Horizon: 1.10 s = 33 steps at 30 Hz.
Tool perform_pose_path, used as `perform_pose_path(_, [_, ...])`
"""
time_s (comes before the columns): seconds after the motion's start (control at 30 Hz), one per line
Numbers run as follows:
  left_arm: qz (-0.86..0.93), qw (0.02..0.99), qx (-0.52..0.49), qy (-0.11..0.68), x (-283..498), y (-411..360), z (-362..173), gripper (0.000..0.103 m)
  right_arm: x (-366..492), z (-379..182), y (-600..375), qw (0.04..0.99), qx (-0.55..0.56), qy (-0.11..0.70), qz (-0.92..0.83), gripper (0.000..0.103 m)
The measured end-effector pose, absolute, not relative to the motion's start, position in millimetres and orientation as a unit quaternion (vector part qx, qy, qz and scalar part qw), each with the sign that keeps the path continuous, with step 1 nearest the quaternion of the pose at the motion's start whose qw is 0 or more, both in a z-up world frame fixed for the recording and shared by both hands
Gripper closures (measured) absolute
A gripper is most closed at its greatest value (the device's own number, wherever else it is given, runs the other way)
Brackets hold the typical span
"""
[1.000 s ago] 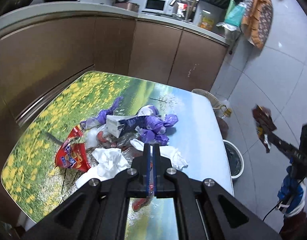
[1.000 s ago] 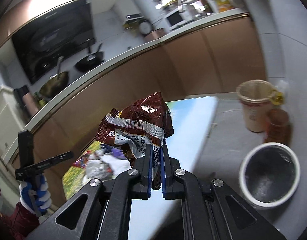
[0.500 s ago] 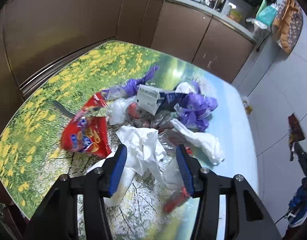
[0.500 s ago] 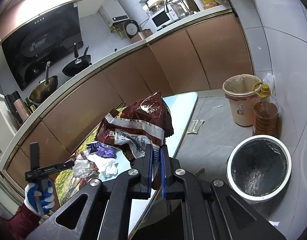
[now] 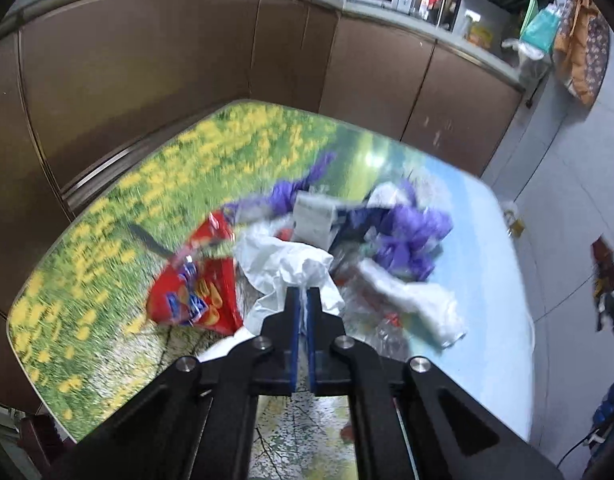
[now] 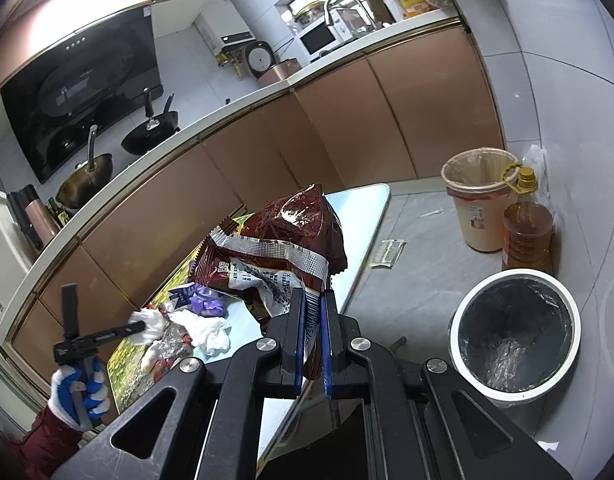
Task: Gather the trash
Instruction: 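Carry the snack bag and tissue over the white bin with both grippers, then open both grippers to drop the snack bag and tissue into the bin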
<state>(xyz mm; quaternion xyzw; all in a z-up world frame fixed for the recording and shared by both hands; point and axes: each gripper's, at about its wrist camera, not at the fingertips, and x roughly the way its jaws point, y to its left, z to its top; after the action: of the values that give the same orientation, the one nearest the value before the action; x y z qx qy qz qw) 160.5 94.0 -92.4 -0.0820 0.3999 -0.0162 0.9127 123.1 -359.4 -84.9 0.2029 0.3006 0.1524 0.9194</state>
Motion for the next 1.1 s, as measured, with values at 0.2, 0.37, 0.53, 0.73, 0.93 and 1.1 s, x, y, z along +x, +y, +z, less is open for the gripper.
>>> perform_pose_path(0.2, [-0.114, 0.918, -0.057, 0.375, 169, 26, -55, 0.1, 122, -97, -384, 0.922, 0.219, 0.307, 0.087, 0.096])
perform_pose_path(0.37, [-0.229, 0.896, -0.017, 0.379, 195, -86, -54, 0.1, 123, -111, -411, 0.924, 0.208, 0.322, -0.005, 0.096])
perform_pose_path(0.53, [-0.316, 0.86, 0.023, 0.399, 217, -202, -74, 0.1, 136, -126, -434, 0.92, 0.184, 0.338, -0.079, 0.096])
perform_pose_path(0.73, [-0.354, 0.827, 0.043, 0.435, 248, -308, -106, 0.099, 162, -146, -461, 0.91, 0.178, 0.352, -0.124, 0.095])
perform_pose_path(0.93, [-0.356, 0.802, 0.041, 0.478, 282, -357, -143, 0.093, 188, -171, -492, 0.901, 0.18, 0.363, -0.152, 0.083])
perform_pose_path(1.1, [-0.36, 0.793, 0.012, 0.491, 289, -359, -152, 0.062, 186, -179, -501, 0.894, 0.185, 0.369, -0.173, 0.071])
